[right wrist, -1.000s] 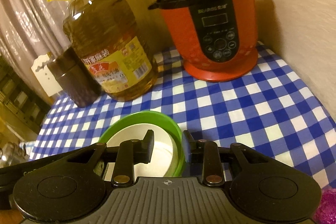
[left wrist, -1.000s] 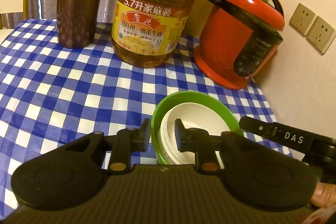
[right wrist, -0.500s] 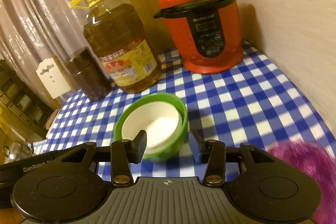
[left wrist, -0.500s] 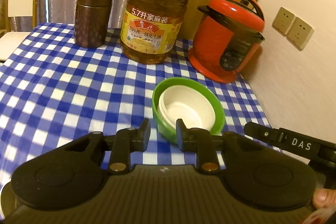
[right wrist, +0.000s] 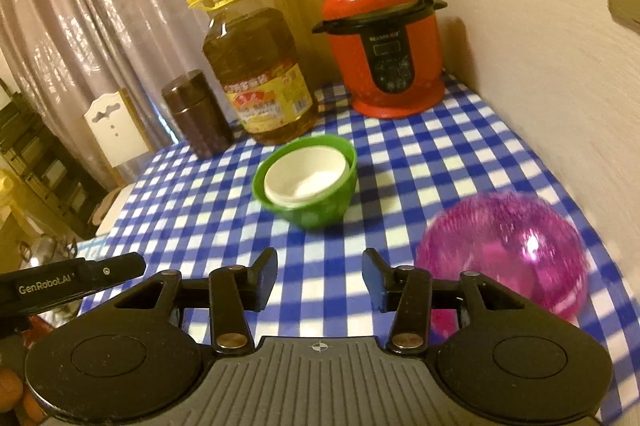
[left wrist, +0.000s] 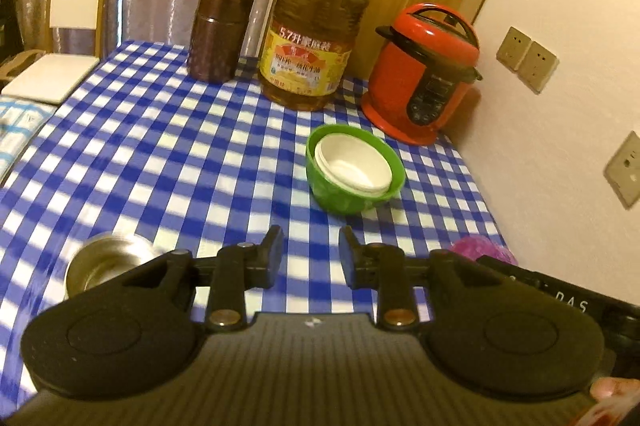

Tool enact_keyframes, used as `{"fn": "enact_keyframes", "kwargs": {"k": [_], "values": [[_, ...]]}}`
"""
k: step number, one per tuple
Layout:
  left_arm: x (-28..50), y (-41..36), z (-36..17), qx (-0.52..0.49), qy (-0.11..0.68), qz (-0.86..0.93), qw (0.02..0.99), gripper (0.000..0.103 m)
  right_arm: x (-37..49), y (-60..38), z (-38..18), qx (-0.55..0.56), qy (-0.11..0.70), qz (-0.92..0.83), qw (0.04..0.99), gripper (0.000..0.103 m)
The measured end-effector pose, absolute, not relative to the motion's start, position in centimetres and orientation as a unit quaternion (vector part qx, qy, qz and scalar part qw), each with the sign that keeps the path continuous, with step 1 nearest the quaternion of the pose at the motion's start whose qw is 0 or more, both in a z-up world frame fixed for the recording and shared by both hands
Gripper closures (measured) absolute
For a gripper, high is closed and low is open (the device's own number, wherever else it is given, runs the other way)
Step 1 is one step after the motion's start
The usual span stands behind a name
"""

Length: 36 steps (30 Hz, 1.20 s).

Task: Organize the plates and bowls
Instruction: 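Withdraw both tools from the nested bowls toward the steel bowl, then move both tools to the rim of the stainless steel bowl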

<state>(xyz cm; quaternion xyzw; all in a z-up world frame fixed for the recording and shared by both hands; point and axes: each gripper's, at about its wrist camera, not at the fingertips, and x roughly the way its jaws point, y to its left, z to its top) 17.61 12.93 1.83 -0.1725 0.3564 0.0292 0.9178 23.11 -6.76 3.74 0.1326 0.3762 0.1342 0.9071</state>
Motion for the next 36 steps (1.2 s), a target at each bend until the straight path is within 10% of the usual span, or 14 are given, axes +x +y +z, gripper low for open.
{"fn": "enact_keyframes", "kwargs": {"k": [36], "values": [[4.6,17.4,0.6,-0.176,0.389,0.128,0.895,0.068,14.5,-1.1,3.9,0.095,0.410,0.206,0.883,0.055]]}}
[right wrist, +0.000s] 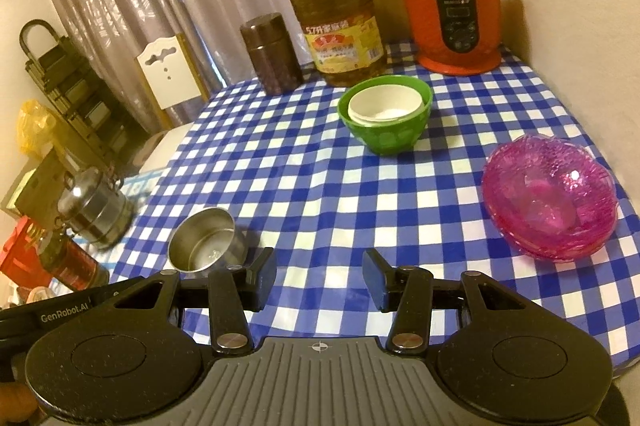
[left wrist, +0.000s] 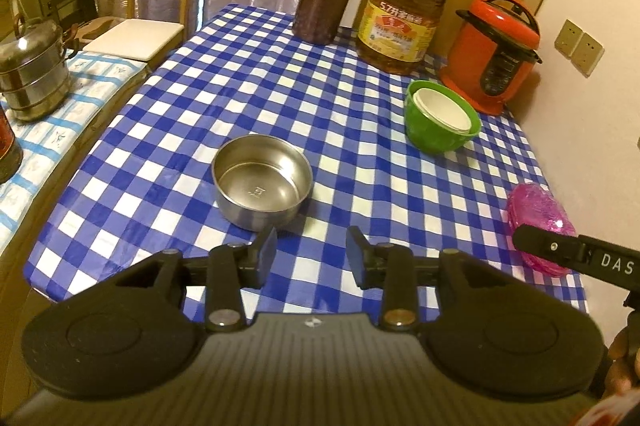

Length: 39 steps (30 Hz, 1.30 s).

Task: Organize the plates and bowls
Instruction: 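Move both tools to the rim of the stainless steel bowl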

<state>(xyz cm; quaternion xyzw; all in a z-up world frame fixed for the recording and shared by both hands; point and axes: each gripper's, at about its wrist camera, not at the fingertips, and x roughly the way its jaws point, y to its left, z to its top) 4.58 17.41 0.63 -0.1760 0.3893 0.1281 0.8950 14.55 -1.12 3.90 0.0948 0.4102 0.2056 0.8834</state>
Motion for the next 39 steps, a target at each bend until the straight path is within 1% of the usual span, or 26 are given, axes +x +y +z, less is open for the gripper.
{"fn": "enact_keyframes", "kwargs": {"k": [15,28,39], "values": [[5.8,21.9,-2.5,-0.210,0.397,0.177,0.876,0.068,17.8,2.0,0.2,0.086,0.446,0.223,0.863,0.055],[9.0,26.0,-6.2,-0.233,0.406,0.205,0.859,0.068,21.7,7.8,-2.9,0.078,0.463,0.275,0.839,0.055],[12.5,28.0,-8.5,-0.226,0.413,0.203,0.859,0.069,25.3,12.1,-6.3,0.079,0.490,0.287,0.819,0.056]]}}
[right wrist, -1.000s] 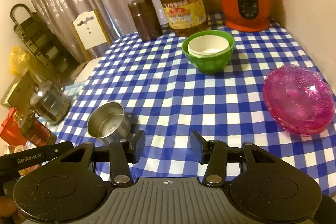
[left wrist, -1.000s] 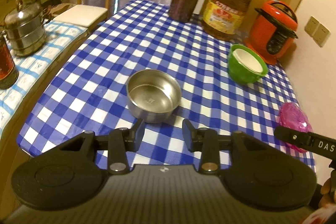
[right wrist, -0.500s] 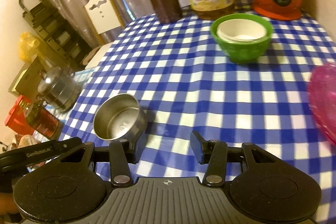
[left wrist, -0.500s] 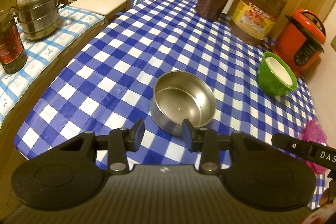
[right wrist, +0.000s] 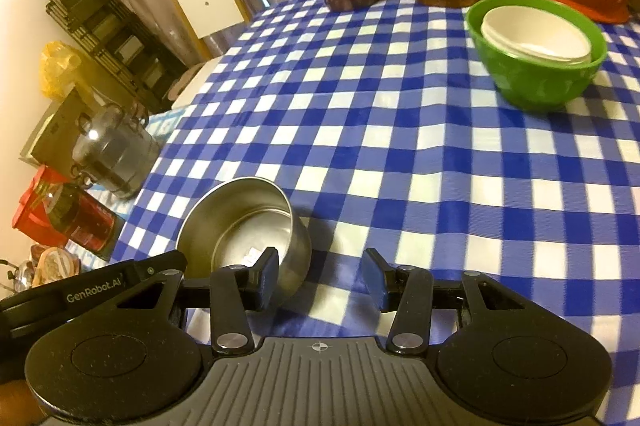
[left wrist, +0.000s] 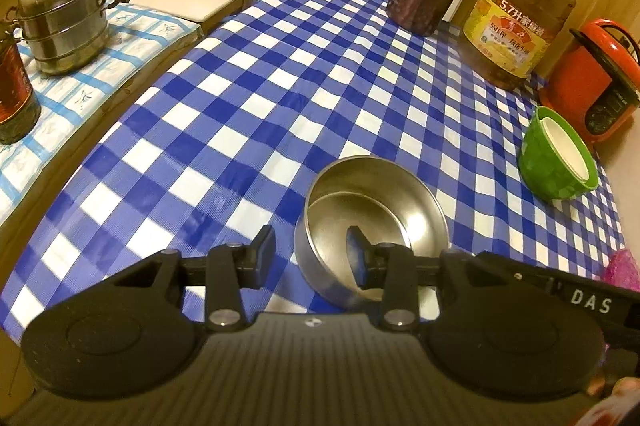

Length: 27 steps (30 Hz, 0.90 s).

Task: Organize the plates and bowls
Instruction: 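Move both tools to the rim of the stainless steel bowl, then close the left gripper on the steel bowl rim while the right gripper also closes on it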

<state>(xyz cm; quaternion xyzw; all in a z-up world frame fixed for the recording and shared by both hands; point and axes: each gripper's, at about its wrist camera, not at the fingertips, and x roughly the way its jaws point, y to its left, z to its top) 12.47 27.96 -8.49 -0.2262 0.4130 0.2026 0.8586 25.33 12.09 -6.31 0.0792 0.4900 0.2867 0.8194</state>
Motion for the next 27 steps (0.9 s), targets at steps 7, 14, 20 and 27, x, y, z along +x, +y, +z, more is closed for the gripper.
{"fn": "enact_keyframes", "kwargs": {"k": [7,14,20,27], "values": [[13.8,28.4,-9.7,-0.212,0.421,0.200,0.859,0.075,26.4,13.9,-7.6,0.078,0.496,0.296,0.812,0.057],[14.2,28.8,-10.1,-0.209,0.423,0.198,0.859,0.086,26.7,15.2,-8.7,0.070,0.509,0.302,0.803,0.076],[14.2,28.6,-10.1,-0.211,0.421,0.193,0.861,0.098,26.9,15.4,-8.9,0.073,0.510,0.303,0.801,0.089],[14.0,27.6,-9.5,-0.209,0.424,0.185,0.862,0.099,26.9,14.7,-8.4,0.080,0.512,0.297,0.802,0.092]]}}
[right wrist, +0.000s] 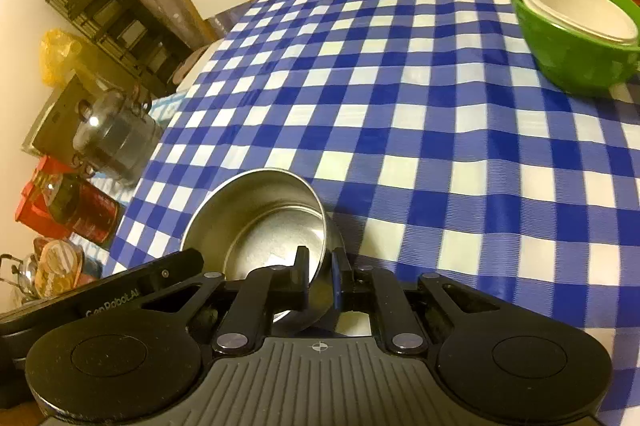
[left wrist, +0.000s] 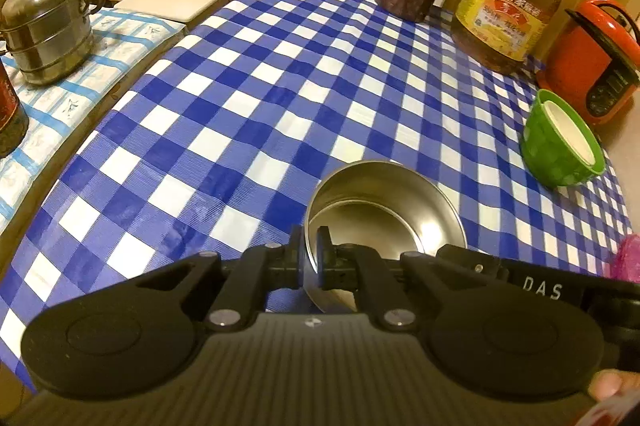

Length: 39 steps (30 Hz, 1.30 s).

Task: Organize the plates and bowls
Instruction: 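Close the left gripper on the steel bowl rim while the right gripper also closes on it, then carry the steel bowl with both grippers over the white bowl in the green bowl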

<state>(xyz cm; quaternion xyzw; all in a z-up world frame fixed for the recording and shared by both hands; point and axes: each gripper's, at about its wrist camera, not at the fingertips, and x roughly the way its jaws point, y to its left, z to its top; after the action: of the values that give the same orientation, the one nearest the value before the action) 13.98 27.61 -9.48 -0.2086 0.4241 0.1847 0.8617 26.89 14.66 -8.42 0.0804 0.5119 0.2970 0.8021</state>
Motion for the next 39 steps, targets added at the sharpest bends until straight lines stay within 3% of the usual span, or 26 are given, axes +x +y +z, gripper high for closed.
{"fn": "enact_keyframes", "kwargs": {"k": [19,39], "values": [[19.8,18.1,-3.7,-0.191,0.398,0.083,0.894,0.099,28.1,3.3,-1.5,0.122,0.463,0.229,0.848,0.092],[34.6,11.8,-0.5,-0.177,0.376,0.007,0.910,0.098,40.0,-6.2,1.7,0.176,0.429,0.170,0.870,0.092]]}}
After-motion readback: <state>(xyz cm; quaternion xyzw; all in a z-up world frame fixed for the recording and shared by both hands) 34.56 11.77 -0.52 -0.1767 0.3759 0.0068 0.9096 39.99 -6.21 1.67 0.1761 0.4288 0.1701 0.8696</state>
